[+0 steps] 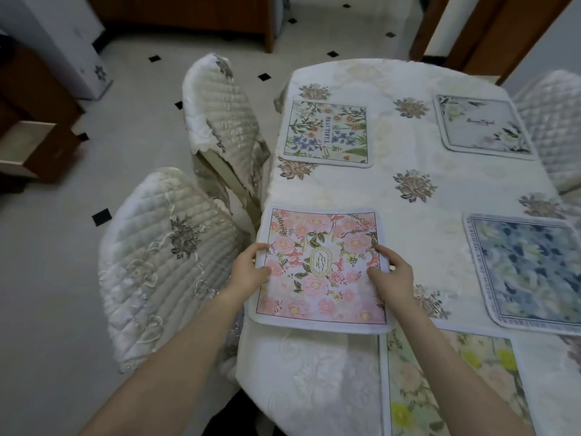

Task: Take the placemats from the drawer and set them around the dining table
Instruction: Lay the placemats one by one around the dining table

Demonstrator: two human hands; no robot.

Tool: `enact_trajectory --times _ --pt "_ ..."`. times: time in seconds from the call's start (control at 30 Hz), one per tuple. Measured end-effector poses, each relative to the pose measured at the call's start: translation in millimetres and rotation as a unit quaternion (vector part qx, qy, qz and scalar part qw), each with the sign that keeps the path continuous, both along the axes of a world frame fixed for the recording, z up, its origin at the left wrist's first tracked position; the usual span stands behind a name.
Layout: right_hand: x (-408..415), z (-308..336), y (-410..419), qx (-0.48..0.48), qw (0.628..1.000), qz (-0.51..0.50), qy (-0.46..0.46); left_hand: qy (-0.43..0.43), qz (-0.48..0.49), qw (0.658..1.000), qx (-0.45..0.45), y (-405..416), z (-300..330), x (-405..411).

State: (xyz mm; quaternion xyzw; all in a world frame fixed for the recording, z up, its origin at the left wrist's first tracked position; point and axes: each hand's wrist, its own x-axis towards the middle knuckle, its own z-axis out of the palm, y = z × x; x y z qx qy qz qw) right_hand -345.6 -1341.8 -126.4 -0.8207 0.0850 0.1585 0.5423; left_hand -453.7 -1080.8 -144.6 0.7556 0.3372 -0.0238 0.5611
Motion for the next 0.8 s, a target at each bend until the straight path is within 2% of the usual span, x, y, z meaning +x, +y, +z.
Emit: enact_trajectory --times 0.3,0.43,0.53,0.63,0.73,0.8 --pt "15.6 -46.3 -3.5 -0.021 1.0 -0.005 -0.004 0.025 0.054 0.998 0.006 -7.8 -30.3 9.8" --pt "14.0 -59.7 -8.8 -0.086 0.995 0.052 -0.019 0.034 0.053 0.997 0.048 -11.7 -44.7 3.7" --pt "11.8 -66.5 -9.1 -0.19 0.971 0.128 -0.066 0.043 0.012 0.985 0.165 -21.8 -49.4 -0.7" --pt "6.2 -75.0 -6.2 -0.279 0.937 0.179 -0.112 0.05 -0.084 0.946 0.31 -29.8 -56.0 -5.3" --pt "-1.5 -90.9 -3.7 -0.337 0.891 0.228 -0.203 0.034 -0.178 0.907 0.38 -35.6 -65.6 -6.6" --pt "-6.7 -98.0 -0.6 -0.344 0.874 0.258 -0.225 0.027 -0.223 0.886 0.406 -40.6 -70.9 -4.6"
